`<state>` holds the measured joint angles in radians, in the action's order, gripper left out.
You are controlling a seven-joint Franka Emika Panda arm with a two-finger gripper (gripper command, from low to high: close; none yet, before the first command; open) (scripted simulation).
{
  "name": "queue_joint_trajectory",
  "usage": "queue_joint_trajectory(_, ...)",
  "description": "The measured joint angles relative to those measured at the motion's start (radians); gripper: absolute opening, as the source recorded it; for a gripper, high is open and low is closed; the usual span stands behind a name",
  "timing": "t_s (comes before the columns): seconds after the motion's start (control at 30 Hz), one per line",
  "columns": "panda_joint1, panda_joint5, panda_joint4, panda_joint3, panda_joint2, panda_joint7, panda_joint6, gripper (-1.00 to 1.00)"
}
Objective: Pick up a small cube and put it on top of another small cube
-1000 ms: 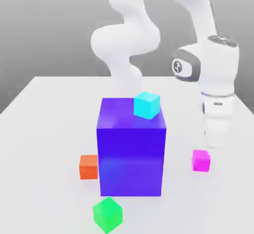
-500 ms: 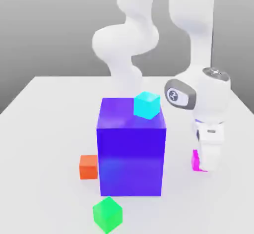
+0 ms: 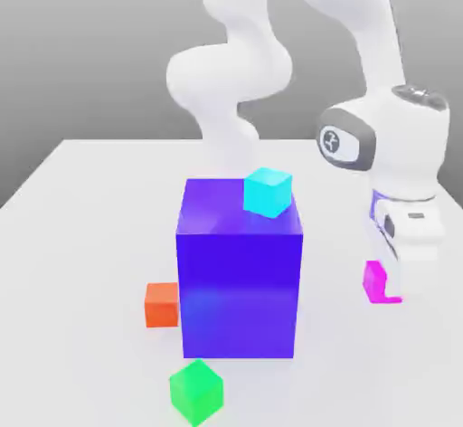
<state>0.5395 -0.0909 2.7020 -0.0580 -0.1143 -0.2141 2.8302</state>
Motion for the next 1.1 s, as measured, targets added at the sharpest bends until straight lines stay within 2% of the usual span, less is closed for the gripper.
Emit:
queue_joint_trajectory(1.0,-0.305,-0.371,-0.627,0.132,-0.310,-1.036,-0.249,-1.00)
queue_joint_trajectory(1.1,-0.353,-0.354,-0.579,0.128,-0.258,-1.137,-0.258,-1.00)
